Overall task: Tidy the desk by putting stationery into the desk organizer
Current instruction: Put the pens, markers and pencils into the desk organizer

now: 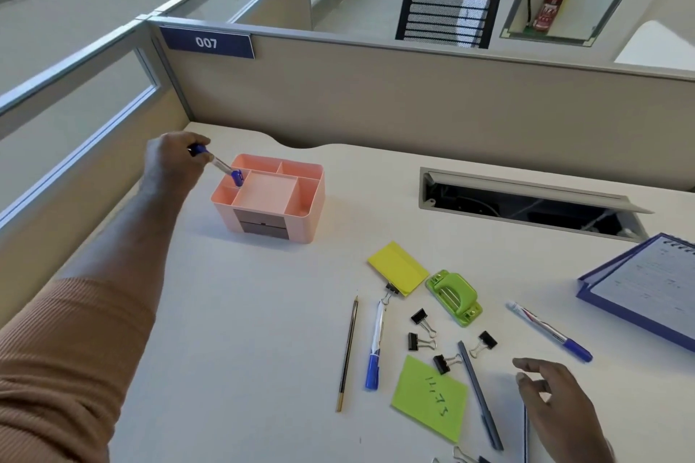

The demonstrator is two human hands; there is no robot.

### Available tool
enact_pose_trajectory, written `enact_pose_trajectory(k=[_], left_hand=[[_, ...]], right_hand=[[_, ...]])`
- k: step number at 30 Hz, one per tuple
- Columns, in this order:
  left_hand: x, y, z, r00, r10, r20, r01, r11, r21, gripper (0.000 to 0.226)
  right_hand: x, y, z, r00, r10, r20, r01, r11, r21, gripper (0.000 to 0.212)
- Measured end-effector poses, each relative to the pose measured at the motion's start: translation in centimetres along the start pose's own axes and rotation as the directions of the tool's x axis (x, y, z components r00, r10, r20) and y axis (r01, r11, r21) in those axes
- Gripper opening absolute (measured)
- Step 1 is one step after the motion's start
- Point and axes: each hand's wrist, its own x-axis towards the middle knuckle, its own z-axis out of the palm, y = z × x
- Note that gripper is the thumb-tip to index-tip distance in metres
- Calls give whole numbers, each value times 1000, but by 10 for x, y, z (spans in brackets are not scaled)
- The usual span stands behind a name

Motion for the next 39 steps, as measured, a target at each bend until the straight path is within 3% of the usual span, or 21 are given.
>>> enact_pose_trajectory(k=[7,11,24,29,32,39], left_hand=[[9,-3,23,987,-98,128,78,985,154,19],[9,-6,32,963,-183,196,134,961,241,28],[3,-25,45,937,-230,263,157,949,272,31],[-5,-14,42,930,-282,238,232,948,218,40],[-16,-4,35,945,-281,169,259,956,139,44],[-59,22,12,981,-144,-133,134,987,-83,43]], right_hand=[[1,3,0,1000,-17,-18,17,1000,-13,26],[2,5,1,1000,-20,-25,19,1000,-25,25],[7,13,1,998,-51,-40,49,997,-59,22],[24,30,-8,987,-11,-162,-15,988,-154,23],[43,41,-16,961,-5,-275,-90,939,-332,28],[76,47,-25,900,-247,-360,-35,780,-625,37]])
